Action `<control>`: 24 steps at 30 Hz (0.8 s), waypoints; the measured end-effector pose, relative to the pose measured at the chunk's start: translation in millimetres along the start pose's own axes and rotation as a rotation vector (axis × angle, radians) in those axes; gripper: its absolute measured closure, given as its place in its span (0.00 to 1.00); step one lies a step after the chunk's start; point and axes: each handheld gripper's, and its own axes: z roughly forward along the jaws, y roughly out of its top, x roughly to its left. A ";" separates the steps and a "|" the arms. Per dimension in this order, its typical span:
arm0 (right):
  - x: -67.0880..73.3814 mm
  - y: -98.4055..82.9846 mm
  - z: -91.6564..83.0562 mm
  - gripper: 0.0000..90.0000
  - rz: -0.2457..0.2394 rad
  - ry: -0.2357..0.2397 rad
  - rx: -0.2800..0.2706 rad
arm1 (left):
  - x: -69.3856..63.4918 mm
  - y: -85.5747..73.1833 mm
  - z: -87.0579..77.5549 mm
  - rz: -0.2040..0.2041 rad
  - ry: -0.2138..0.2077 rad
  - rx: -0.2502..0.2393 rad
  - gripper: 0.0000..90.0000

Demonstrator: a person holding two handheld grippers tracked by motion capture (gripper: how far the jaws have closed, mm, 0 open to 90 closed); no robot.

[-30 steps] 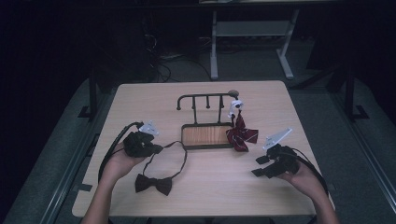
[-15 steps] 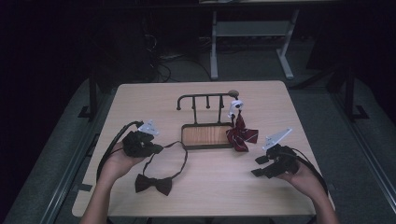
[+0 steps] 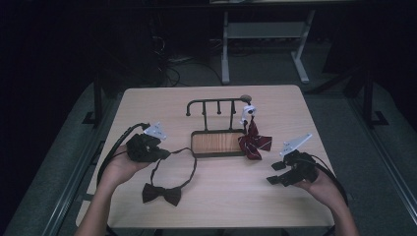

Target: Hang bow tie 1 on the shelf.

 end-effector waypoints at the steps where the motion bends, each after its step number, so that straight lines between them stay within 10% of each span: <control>1: -0.5 -0.2 -0.1 0.44 0.003 0.000 -0.001 | 0.1 1.2 -1.1 0.007 -0.007 0.002 1.00; 24: 0.7 1.1 -3.1 0.43 -0.009 -0.022 -0.006 | -0.6 19.4 -28.8 0.051 -0.032 -0.019 1.00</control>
